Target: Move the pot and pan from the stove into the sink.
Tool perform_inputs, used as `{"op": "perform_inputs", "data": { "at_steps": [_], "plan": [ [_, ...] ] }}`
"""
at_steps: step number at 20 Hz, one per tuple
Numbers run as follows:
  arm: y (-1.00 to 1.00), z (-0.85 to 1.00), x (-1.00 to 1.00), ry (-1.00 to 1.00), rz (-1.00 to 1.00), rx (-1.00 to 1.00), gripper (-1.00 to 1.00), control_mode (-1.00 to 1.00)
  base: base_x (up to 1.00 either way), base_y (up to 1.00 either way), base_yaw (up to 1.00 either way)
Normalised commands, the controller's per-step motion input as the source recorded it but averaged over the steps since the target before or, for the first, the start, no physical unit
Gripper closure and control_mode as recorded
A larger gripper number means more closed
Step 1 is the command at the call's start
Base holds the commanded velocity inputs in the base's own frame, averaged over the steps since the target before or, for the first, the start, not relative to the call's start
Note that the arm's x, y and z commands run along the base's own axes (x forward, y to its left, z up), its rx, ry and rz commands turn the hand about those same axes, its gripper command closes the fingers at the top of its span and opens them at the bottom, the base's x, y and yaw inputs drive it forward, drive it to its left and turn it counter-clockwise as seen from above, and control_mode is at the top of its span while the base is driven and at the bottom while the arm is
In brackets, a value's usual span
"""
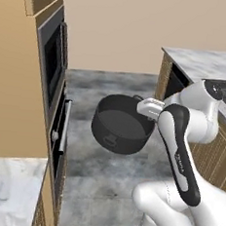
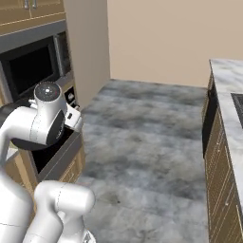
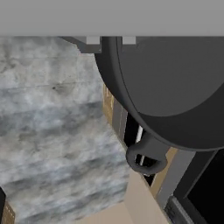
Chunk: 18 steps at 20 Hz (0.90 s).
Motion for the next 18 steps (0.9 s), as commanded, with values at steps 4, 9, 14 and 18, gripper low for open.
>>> {"op": "perform_inputs", "data": {
  "at_steps": [4,9,14,18],
  "plan": [
    [0.00,0.00,0.00,0.00,0.00,0.00,1.00,1.00,0.93,0.26,0.00],
    [0.00,0.00,0.00,0.00,0.00,0.00,1.00,1.00,0.96,0.26,0.00],
    [0.00,0.00,0.00,0.00,0.00,0.00,1.00,1.00,0.93,0.25,0.00],
    [0.00,0.00,0.00,0.00,0.00,0.00,1.00,1.00,0.91,0.25,0.00]
  ]
}}
